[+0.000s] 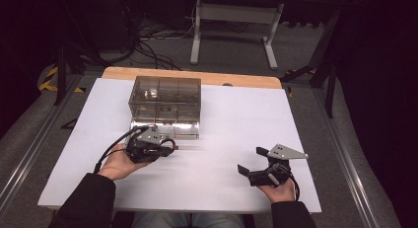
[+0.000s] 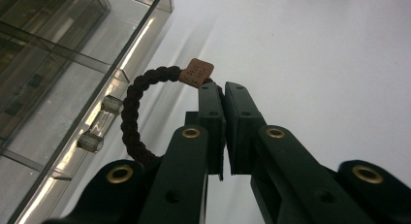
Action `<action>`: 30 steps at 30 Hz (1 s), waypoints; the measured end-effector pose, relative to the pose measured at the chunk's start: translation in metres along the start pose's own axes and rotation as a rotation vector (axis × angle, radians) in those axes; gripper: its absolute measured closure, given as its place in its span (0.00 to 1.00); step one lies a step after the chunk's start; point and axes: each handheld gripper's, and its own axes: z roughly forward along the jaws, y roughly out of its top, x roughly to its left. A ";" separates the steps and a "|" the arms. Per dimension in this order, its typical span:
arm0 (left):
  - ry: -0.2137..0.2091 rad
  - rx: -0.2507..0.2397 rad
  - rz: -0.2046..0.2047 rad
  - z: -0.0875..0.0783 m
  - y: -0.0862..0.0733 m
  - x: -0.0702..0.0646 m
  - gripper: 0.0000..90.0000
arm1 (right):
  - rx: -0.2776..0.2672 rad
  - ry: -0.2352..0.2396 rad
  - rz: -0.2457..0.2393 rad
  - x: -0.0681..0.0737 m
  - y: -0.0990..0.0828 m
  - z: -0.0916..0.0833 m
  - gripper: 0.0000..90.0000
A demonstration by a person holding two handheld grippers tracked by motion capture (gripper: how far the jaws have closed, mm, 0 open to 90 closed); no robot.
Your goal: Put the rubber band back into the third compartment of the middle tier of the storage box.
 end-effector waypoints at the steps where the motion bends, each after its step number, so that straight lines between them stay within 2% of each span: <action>1: -0.001 -0.002 0.000 -0.001 0.001 0.000 0.96 | 0.000 0.000 0.000 0.000 0.000 0.000 0.00; 18: 0.011 -0.022 0.016 -0.008 0.013 0.004 0.96 | 0.001 0.001 0.000 0.000 0.000 0.000 0.00; 30: 0.020 -0.021 0.045 -0.014 0.025 0.006 0.96 | 0.002 0.000 0.003 0.000 0.000 0.000 0.00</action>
